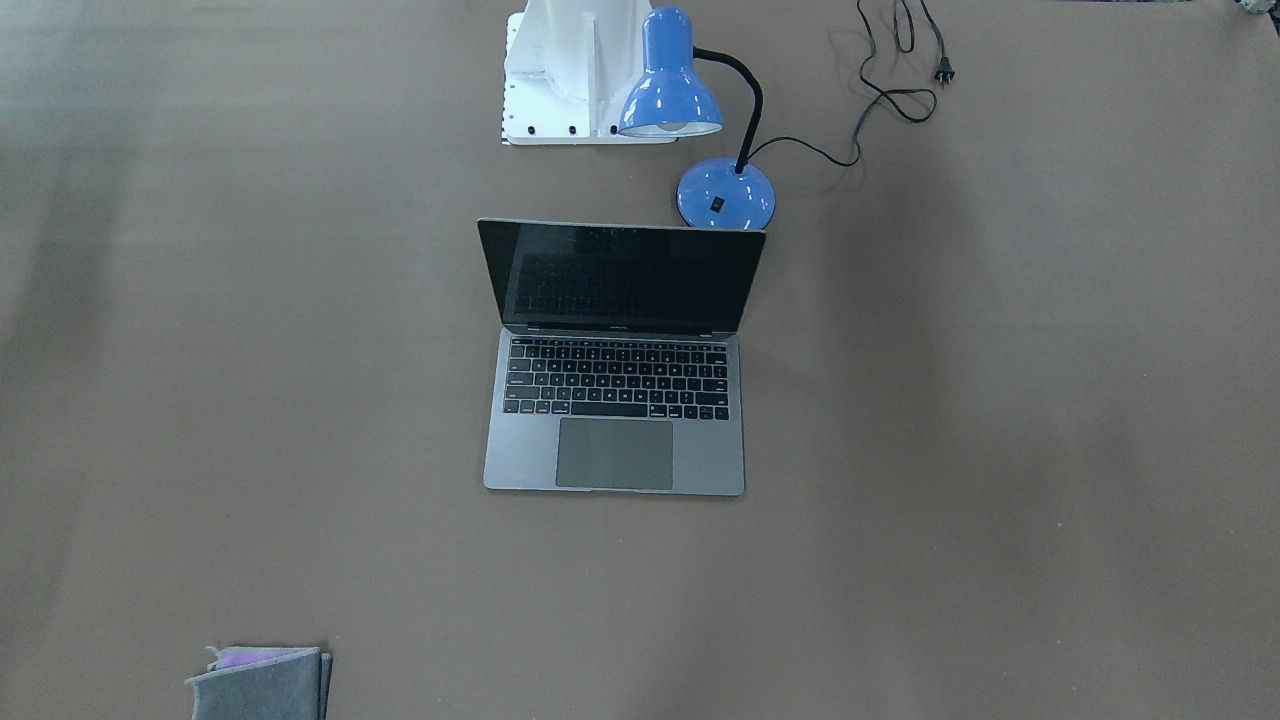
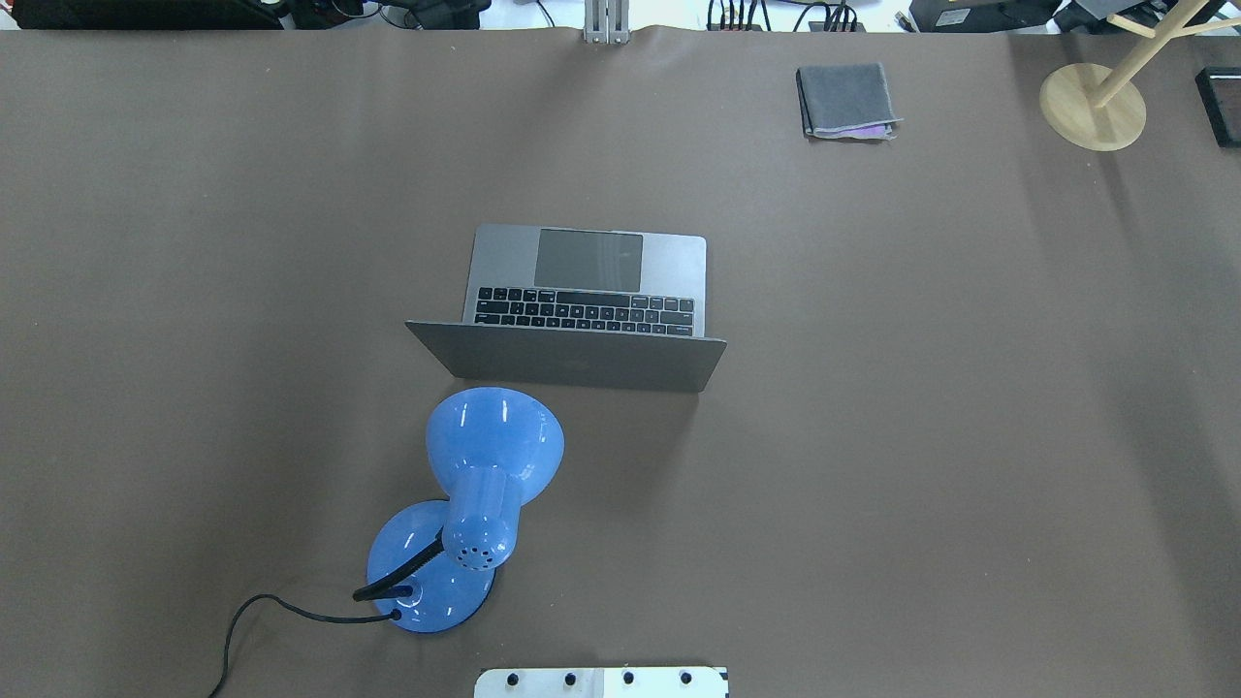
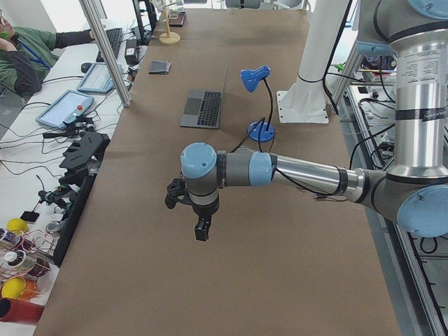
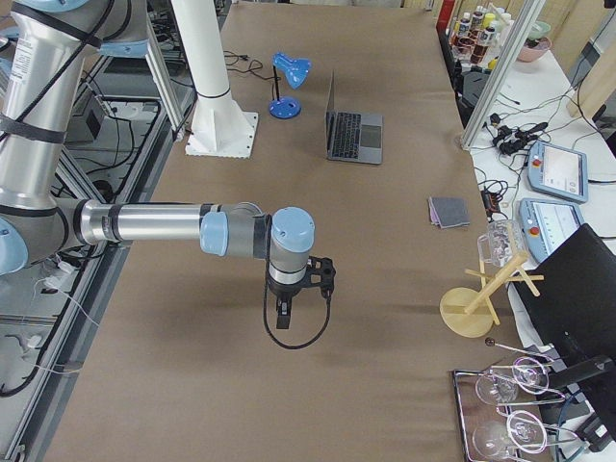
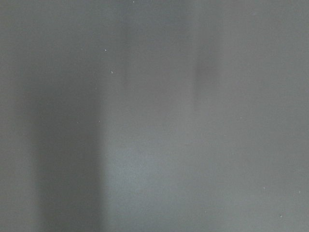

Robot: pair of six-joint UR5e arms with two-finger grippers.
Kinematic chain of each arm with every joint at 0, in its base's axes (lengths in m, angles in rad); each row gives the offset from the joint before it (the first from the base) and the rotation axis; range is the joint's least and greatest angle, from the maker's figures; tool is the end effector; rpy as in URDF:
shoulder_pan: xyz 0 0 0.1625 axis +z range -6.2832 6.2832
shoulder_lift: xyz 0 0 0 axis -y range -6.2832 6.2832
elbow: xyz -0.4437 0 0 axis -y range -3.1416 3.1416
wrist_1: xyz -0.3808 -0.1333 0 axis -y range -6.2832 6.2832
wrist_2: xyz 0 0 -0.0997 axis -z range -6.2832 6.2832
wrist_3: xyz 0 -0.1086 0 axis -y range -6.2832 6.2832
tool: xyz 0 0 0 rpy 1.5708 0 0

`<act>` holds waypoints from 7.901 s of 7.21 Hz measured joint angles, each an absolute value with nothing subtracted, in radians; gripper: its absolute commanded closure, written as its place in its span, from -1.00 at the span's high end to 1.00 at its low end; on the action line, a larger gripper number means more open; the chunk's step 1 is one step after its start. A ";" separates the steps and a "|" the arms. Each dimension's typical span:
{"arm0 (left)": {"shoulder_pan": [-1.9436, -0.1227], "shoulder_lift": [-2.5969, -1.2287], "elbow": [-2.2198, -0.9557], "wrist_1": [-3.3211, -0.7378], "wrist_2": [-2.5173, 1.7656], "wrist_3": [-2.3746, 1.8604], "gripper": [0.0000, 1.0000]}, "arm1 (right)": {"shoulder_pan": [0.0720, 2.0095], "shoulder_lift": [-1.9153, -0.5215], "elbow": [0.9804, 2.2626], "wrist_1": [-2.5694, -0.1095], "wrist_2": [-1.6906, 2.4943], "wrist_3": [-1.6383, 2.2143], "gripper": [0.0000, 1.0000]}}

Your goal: Close laptop

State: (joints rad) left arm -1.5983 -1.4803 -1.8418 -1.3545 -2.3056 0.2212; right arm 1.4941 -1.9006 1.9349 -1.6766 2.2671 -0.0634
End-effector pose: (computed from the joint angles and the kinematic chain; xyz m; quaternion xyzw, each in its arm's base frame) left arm -0.0723 -0.4294 0.6201 0.0280 0.3584 0.0838 0.9294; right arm 0.0381 -0.3343 0.6595 -0.0359 -0.3407 -0.0536 0.9380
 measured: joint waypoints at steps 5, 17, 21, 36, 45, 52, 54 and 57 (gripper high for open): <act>-1.595 -1.486 -1.876 -1.377 -2.306 0.221 1.00 | 1.494 -1.897 1.936 -1.674 2.272 -0.062 1.00; -1.446 -1.565 -1.778 -2.031 -2.451 0.069 0.98 | 1.422 -1.837 1.906 -1.135 2.453 0.208 0.87; -1.157 -1.581 -1.777 -2.435 -2.449 -0.574 0.97 | 1.125 -1.837 1.914 -0.657 2.348 0.902 0.41; -0.678 -1.817 -1.777 -2.659 -2.285 -1.233 -1.00 | 0.461 -1.372 2.088 -0.935 1.806 1.450 -1.00; -0.714 -1.874 -1.749 -2.646 -2.226 -1.231 -1.00 | 0.505 -1.245 2.019 -1.043 1.741 1.448 -1.00; -0.792 -1.998 -1.577 -2.646 -2.180 -1.222 -1.00 | 0.608 -1.111 1.809 -1.040 1.749 1.439 -1.00; -0.792 -2.050 -1.487 -2.649 -2.120 -1.221 -1.00 | 0.632 -1.049 1.699 -1.039 1.749 1.437 -1.00; -0.783 -2.111 -1.324 -2.649 -2.027 -1.151 -1.00 | 0.637 -1.010 1.581 -1.034 1.747 1.434 -1.00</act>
